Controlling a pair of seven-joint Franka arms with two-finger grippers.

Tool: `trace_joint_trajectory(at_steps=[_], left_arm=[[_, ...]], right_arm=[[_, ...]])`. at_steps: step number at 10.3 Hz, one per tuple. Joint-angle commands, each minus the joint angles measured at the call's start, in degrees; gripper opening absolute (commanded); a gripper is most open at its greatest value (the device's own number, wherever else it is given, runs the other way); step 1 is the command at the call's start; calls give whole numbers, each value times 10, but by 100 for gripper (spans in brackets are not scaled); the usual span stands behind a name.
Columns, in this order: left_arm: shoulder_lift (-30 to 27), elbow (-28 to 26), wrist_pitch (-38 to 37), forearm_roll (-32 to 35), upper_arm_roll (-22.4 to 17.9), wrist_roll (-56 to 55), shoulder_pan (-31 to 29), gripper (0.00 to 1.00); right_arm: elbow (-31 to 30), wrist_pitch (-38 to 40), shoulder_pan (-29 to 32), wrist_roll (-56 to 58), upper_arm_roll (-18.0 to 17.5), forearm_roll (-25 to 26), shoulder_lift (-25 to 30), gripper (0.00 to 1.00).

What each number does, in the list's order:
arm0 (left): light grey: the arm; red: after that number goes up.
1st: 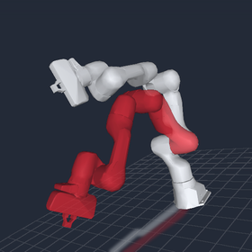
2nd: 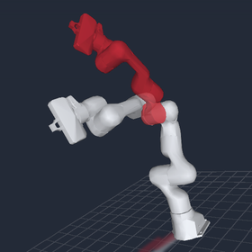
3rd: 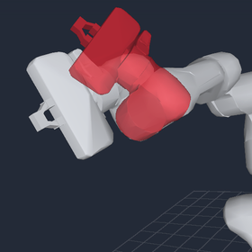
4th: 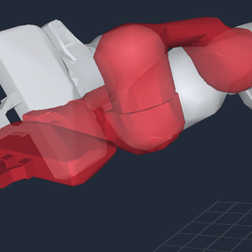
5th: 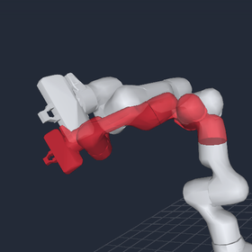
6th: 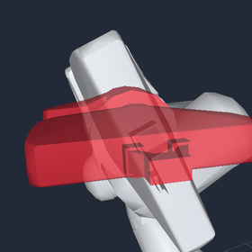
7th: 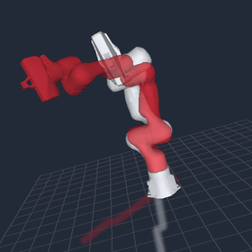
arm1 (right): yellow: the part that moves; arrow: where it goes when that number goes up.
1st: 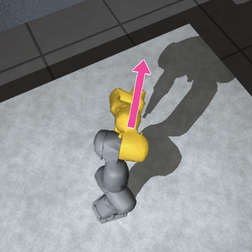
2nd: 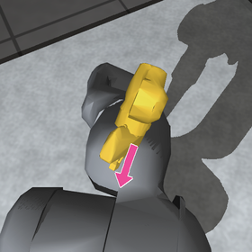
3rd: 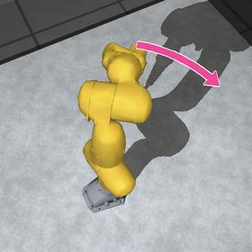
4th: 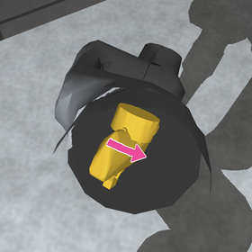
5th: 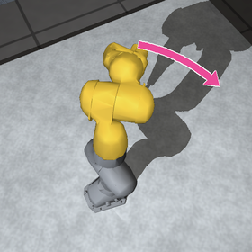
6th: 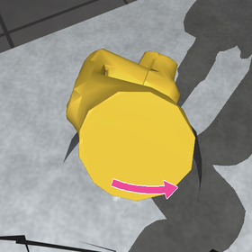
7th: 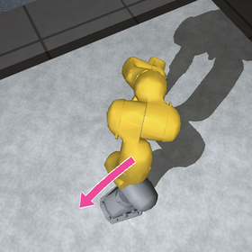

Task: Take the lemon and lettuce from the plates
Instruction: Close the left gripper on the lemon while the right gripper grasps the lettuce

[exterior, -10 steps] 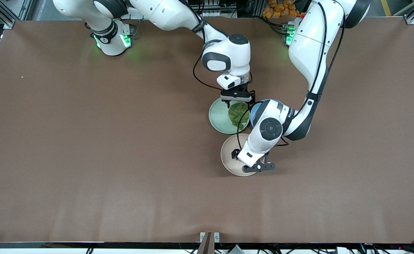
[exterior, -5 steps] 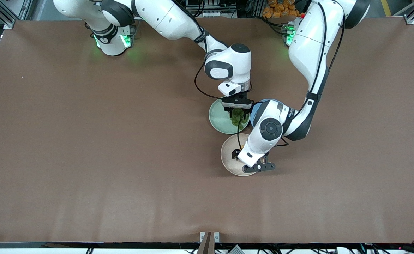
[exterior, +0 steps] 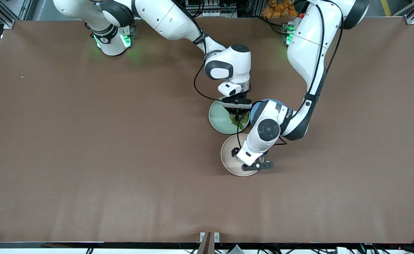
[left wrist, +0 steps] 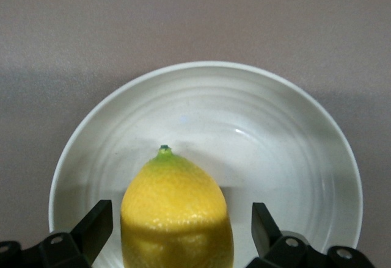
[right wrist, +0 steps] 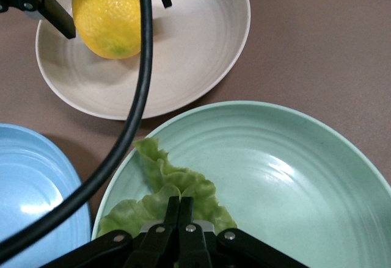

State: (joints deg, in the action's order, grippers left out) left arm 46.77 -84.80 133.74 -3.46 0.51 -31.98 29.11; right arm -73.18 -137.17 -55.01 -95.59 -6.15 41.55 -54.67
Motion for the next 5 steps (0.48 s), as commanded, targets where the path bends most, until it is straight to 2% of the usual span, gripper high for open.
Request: trace_joint_trajectory(at_steps=[1, 2, 3, 4, 5], left_arm=[[-6, 0, -19, -5, -7, -14, 8, 100], [-6, 0, -20, -5, -7, -15, 8, 100], [-6, 1, -20, -5, -7, -21, 8, 63], [-7, 1, -20, -6, -7, -43, 7, 1], [-7, 2, -20, -5, -7, -65, 7, 0]], right_arm=[[10, 8, 8, 24, -1, 17, 0, 0], [10, 20, 14, 33, -1, 15, 10, 0], [5, 59, 21, 57, -3, 9, 31, 0], [-17, 76, 36, 89, -12, 3, 59, 0], [-55, 75, 52, 108, -21, -3, 100, 0]])
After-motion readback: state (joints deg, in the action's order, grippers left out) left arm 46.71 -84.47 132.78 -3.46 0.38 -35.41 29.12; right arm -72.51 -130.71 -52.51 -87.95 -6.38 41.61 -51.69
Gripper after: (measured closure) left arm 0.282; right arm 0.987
